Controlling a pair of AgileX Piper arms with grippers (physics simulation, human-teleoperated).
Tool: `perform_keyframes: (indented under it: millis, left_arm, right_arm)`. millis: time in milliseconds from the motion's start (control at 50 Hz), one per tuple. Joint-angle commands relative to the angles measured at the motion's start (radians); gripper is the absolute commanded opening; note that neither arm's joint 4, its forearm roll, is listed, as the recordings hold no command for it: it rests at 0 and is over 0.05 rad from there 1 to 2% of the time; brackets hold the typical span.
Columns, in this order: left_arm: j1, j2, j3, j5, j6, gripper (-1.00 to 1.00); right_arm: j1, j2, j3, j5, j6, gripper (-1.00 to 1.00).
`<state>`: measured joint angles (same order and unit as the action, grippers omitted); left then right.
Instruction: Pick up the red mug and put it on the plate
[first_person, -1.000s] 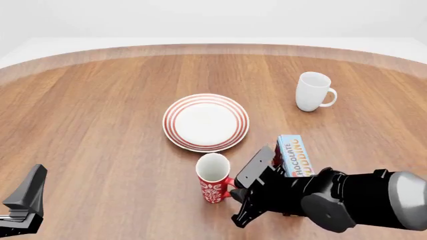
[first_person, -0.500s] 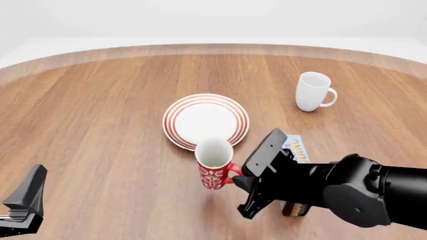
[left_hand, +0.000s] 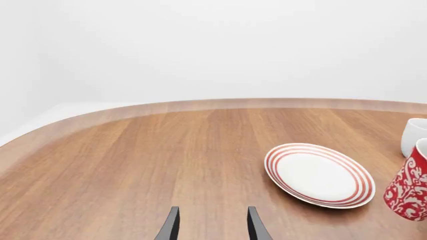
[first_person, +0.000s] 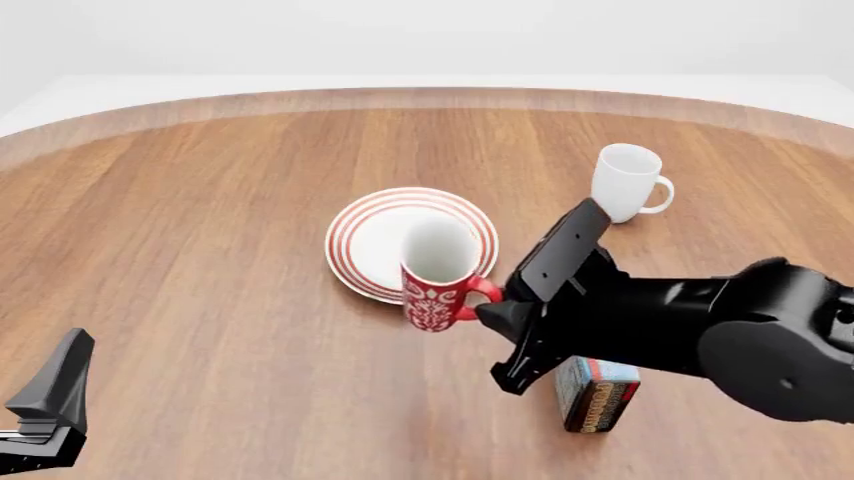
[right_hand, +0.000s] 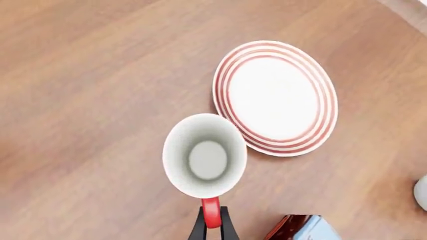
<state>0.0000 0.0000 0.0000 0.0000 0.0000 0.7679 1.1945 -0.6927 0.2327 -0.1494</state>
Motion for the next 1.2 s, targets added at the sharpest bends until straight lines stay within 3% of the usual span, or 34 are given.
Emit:
perform_keyframes:
  millis: [20, 720, 1200]
  left_arm:
    - [0.0, 0.0, 0.0, 0.0, 0.0, 1.0]
    - [0.0, 0.0, 0.0, 0.0, 0.0, 1.0]
    - [0.0, 0.0, 0.0, 0.0, 0.0, 1.0]
  right_arm:
    - [-0.062, -0.015, -0.061, 0.02, -0.03, -1.0]
    - [-0.193, 0.146, -0.175, -0.095, -0.075, -1.0]
    - [-0.196, 0.287, -0.238, -0.175, -0.095, -1.0]
